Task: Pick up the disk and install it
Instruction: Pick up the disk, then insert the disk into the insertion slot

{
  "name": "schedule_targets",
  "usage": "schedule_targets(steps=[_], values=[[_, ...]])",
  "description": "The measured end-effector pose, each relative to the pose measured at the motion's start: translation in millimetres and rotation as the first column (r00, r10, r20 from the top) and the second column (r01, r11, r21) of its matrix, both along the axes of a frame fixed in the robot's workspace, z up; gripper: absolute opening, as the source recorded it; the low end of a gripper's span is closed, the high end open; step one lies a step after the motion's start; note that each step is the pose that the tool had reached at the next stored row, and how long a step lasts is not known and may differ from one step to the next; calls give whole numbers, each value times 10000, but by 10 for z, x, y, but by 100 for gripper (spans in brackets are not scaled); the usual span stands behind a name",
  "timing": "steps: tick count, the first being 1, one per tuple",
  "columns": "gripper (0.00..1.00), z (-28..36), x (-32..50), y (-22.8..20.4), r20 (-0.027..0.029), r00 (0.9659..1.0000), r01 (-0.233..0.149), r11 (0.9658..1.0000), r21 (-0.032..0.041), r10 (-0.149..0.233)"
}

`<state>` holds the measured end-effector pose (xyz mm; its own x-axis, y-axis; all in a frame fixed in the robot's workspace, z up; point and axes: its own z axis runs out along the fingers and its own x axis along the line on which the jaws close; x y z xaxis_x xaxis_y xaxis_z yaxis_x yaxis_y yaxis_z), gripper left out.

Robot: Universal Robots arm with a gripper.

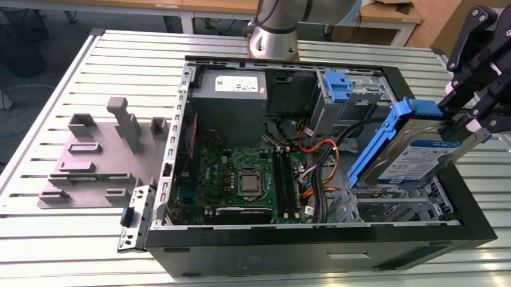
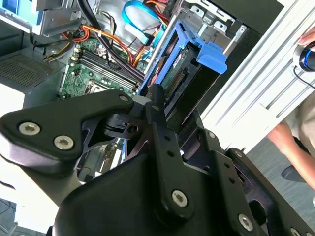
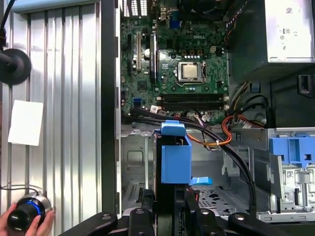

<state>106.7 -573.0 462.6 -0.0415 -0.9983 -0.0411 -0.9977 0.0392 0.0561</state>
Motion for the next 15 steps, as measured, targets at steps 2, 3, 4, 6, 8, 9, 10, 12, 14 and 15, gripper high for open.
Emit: schedule_targets(steps=[2, 3, 4, 6, 8, 9, 10, 12, 14, 15], values=[[35, -3, 13, 0, -1, 10000, 27, 10000, -1, -27], [35, -3, 17, 0, 0, 10000, 29, 10000, -2, -29], [35, -4, 22, 0, 0, 10000, 32, 10000, -2, -32], [35, -6, 43, -1, 0, 10000, 37, 10000, -1, -37], [35, -7, 62, 0, -1, 10000, 38, 10000, -3, -38], [35, -7, 67, 0, 0, 10000, 38, 10000, -2, -38], [35, -8, 71, 0, 0, 10000, 38, 10000, -1, -38], [35, -9, 75, 0, 0, 10000, 39, 10000, 0, -39], [35, -9, 79, 0, 0, 10000, 38, 10000, -1, -38], [35, -9, 79, 0, 0, 10000, 38, 10000, -3, -38]])
